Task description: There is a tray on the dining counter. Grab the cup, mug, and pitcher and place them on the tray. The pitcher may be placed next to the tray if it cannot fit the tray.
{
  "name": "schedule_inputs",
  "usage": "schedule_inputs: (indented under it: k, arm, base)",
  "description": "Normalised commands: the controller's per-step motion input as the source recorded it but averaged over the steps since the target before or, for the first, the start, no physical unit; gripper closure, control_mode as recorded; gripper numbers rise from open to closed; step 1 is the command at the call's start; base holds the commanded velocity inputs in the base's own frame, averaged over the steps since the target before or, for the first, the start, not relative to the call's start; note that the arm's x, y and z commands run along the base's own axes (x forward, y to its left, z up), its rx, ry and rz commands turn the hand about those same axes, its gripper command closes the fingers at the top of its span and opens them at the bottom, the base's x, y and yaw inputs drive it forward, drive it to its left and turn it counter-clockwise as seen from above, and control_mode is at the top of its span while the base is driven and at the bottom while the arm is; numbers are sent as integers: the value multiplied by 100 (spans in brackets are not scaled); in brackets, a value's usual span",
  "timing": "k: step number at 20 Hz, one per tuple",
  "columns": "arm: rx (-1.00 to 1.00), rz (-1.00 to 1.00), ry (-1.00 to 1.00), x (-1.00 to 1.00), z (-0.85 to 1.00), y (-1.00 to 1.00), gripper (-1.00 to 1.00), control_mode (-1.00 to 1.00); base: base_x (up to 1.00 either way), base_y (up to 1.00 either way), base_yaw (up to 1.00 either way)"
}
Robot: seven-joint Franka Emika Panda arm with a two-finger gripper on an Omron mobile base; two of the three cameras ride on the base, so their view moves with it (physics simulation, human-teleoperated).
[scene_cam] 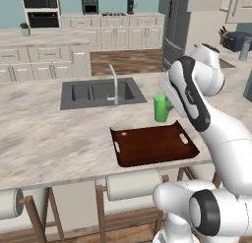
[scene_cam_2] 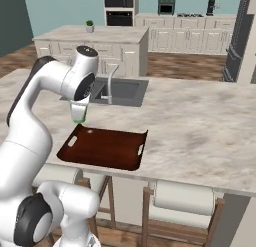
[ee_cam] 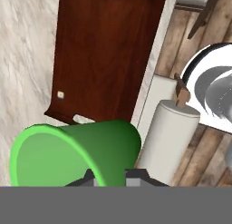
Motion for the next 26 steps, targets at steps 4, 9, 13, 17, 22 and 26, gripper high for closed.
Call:
schedule_inputs:
  k: [4, 9, 13, 17, 22, 26]
  arm:
    - [0, 0, -9, 22, -33, 19, 100, -100]
    - [0, 0, -4, 38, -39, 9, 100, -100]
    - [0, 0, 0, 50, -33, 11, 100, -100]
    - [0, 0, 0, 59, -33, 15, 100, -100]
    - [0, 0, 1, 53, -40, 12, 100, -100]
    - [0, 0, 1, 35, -44, 16, 100, -100]
  base:
    - [0, 0, 0]
    - [0, 0, 0]
    - [0, 0, 0]
    - [0, 0, 0]
    - [0, 0, 0]
    - [0, 0, 0]
